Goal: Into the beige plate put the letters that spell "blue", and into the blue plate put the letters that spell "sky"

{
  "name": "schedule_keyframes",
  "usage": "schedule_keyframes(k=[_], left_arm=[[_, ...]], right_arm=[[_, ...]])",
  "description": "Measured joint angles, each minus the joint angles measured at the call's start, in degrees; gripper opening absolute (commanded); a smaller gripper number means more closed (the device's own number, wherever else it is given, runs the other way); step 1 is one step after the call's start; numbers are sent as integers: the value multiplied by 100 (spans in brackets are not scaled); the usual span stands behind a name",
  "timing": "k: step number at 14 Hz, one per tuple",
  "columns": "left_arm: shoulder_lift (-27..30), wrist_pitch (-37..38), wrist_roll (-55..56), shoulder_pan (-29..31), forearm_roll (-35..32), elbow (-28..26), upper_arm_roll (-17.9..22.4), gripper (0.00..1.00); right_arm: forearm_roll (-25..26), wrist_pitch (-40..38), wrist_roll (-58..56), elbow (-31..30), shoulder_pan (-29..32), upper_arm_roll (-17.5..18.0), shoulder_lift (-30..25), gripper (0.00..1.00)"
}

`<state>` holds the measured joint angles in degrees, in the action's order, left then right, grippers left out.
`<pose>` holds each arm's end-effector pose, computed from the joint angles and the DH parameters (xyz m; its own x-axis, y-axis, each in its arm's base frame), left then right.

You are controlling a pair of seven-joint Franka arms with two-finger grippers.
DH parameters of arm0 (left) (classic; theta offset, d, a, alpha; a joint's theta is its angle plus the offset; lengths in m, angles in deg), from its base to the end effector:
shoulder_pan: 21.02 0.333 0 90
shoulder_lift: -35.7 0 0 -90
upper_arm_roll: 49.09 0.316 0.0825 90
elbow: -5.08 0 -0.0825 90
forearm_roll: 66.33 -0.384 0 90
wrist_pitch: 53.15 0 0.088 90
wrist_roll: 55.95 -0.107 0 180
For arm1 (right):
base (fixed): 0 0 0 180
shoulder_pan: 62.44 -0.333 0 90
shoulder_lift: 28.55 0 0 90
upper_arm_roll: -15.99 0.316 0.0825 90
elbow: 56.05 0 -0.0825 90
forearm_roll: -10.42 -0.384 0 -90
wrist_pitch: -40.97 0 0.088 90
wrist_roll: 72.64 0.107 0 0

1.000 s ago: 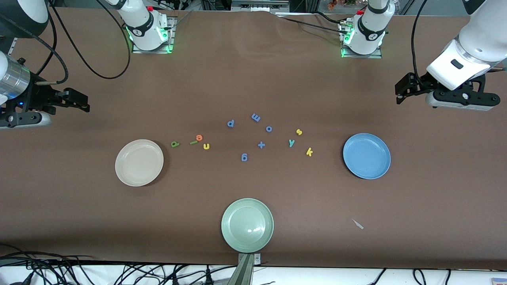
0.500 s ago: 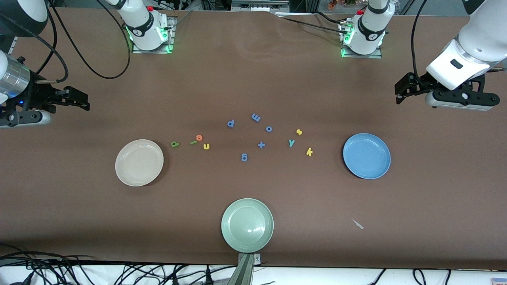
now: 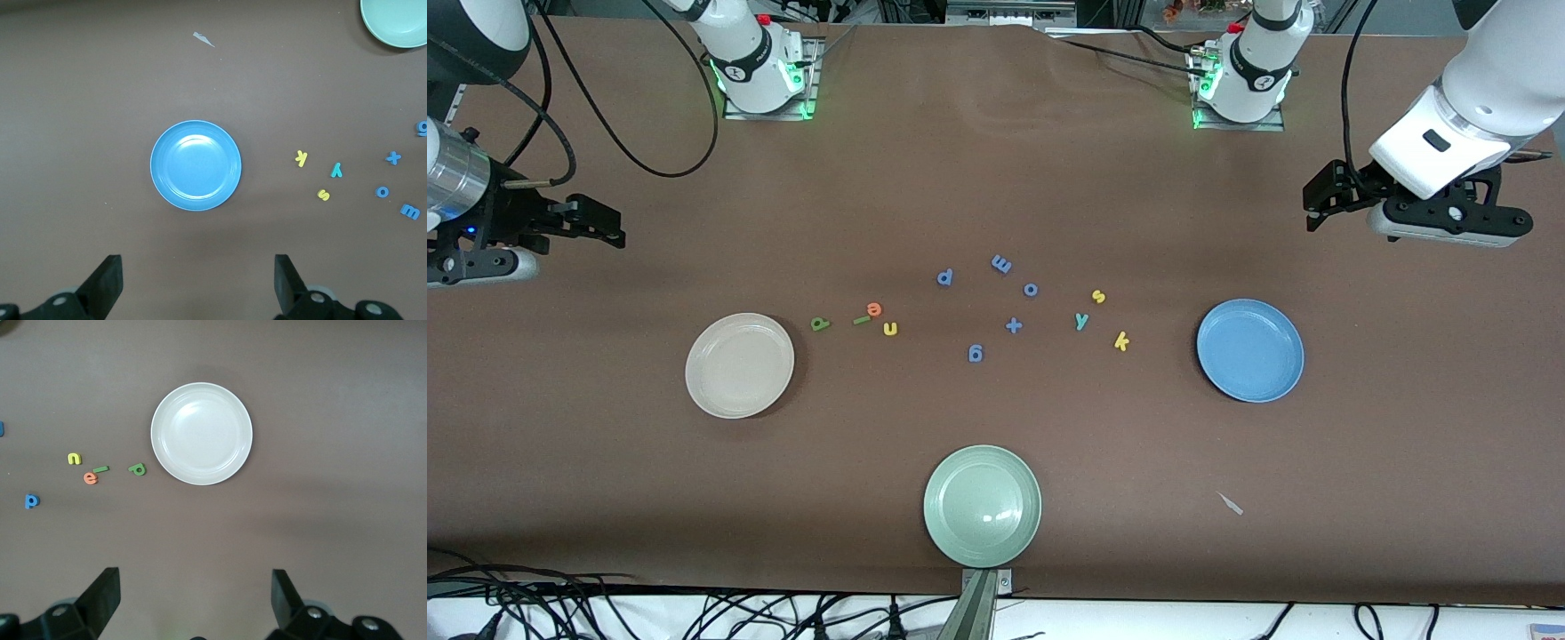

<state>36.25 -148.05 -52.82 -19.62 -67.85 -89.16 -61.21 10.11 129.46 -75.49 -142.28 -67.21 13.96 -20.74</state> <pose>0.5489 -0.1018 0.6022 0.9907 -0.1343 0.0224 -0.1337 -0.9906 -0.0273 0.5900 0.0302 0.5751 0.9906 0.0972 -0.0965 0.0971 -0.9953 -0.0054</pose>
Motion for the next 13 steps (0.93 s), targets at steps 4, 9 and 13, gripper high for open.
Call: schedule_keyframes(k=[4,9,13], left_arm=[[-1,3,0,0,0,0,0,100],[-2,4,0,0,0,0,0,100],[-2,5,0,0,0,0,0,100]], right_arm=[[1,-21,-3,0,0,-2,1,100],[3,-121,-13,0,4,-7,9,100],[0,-155,-16,-1,1,-1,9,100]])
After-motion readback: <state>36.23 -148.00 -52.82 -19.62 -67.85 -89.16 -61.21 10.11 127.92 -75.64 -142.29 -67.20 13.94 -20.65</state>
